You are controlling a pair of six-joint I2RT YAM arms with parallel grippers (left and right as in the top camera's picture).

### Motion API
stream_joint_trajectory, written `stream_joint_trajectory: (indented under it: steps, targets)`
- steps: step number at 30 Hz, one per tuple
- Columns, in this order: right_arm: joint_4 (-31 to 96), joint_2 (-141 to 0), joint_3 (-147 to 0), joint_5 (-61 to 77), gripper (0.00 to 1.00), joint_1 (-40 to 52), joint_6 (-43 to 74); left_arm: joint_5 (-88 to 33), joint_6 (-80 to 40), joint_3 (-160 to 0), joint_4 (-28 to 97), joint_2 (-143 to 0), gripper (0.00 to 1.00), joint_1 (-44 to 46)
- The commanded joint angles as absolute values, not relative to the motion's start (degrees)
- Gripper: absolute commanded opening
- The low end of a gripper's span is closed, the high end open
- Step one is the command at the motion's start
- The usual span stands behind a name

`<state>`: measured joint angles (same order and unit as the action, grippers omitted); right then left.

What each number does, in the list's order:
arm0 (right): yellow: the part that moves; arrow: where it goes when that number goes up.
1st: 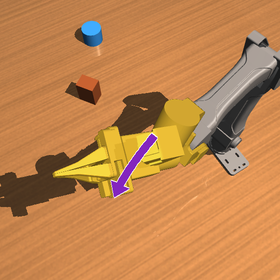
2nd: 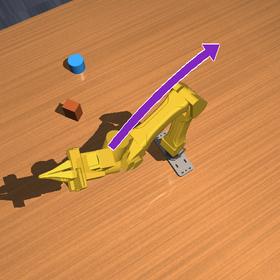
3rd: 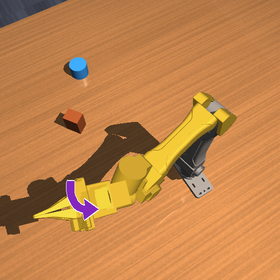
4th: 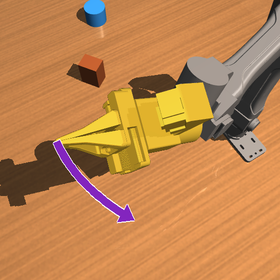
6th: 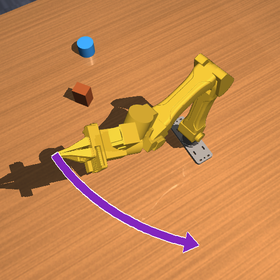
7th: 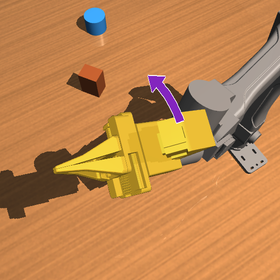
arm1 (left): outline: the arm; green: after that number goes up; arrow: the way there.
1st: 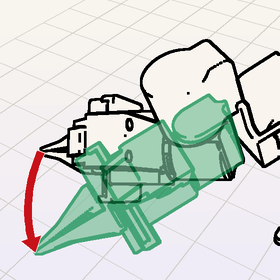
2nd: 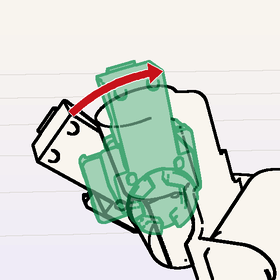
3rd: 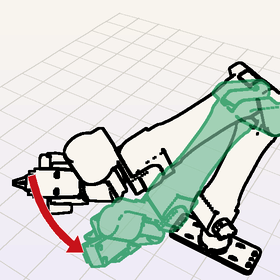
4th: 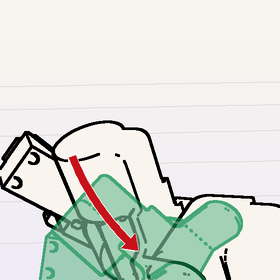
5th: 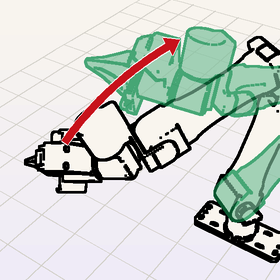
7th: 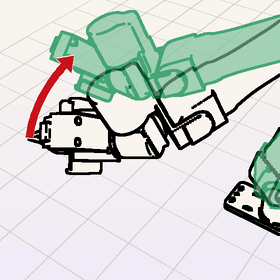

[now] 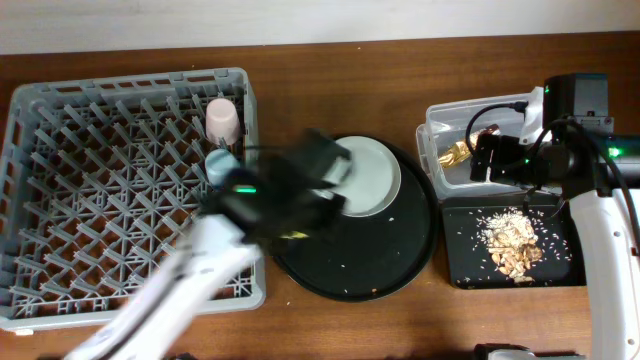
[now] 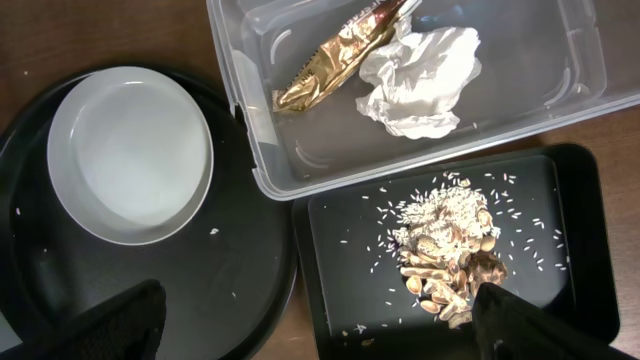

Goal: Sort waste into correct bins and load items into the dishwasher rack
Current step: 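Carry the yellow bowl with the left gripper into the rack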

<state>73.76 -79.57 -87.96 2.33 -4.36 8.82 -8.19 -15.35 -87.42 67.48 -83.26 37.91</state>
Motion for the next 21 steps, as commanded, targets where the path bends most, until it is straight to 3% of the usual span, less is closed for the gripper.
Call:
stream_joint_trajectory:
  steps: [1,6,14,21]
  targets:
    - [73.9,-79.5,-88.0,1.2,0.98,-4.6,8.9,-37.6,-0.2,-87.6,73.1,-80.0,0.00,23.7]
    - [73.9,-79.5,-88.0,1.2,0.99,-4.6,8.9,-61.5,18.6,-84.1,82.7,-80.4,0.00,5.3]
    - [73.9,-79.5,-88.0,1.2,0.99,-4.6,8.9,-71.2,27.2,-70.2,81.6,-80.8,0.00,-8.1]
    - [73.9,-79.5,-88.0,1.2,0.99,-4.6,8.9,-77.2,27.1,-58.7,70.9,-83.2,0.00,-16.8]
